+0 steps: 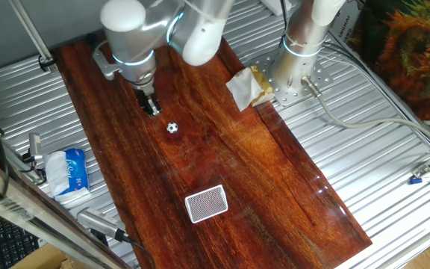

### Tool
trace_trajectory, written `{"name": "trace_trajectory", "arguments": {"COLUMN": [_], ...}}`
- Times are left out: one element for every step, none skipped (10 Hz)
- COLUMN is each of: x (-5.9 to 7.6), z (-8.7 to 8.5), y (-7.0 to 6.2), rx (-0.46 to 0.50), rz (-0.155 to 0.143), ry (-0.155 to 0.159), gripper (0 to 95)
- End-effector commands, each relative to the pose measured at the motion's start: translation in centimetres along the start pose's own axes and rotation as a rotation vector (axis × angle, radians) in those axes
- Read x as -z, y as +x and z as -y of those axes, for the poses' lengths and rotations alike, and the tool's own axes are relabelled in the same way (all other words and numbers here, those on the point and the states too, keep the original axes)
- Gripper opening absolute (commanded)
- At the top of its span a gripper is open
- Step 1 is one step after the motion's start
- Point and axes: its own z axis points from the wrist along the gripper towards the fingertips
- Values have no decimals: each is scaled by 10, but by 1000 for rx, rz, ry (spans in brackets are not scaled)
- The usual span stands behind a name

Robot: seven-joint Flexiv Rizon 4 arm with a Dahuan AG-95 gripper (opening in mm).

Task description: Push the soccer ball into the goal

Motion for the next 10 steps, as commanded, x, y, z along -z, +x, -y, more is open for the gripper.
{"name": "trace_trajectory", "arguments": {"x": [-5, -6, -6, -7, -7, -7, -7, -7, -7, -7], "z": [-2, -4, -4, -6, -7, -8, -8, -8, -8, -10], "y": [7, 12, 15, 20, 23, 26, 26, 26, 26, 27], "rx": [-24, -45, -54, -61, -66, -81, -89, -94, -95, -92], "rz": [-10, -23, -32, -37, -38, -41, -42, -47, -48, -43], "ry": [2, -7, -9, -9, -10, -16, -20, -24, -26, -19], "gripper": [0, 0, 0, 0, 0, 0, 0, 0, 0, 0]}}
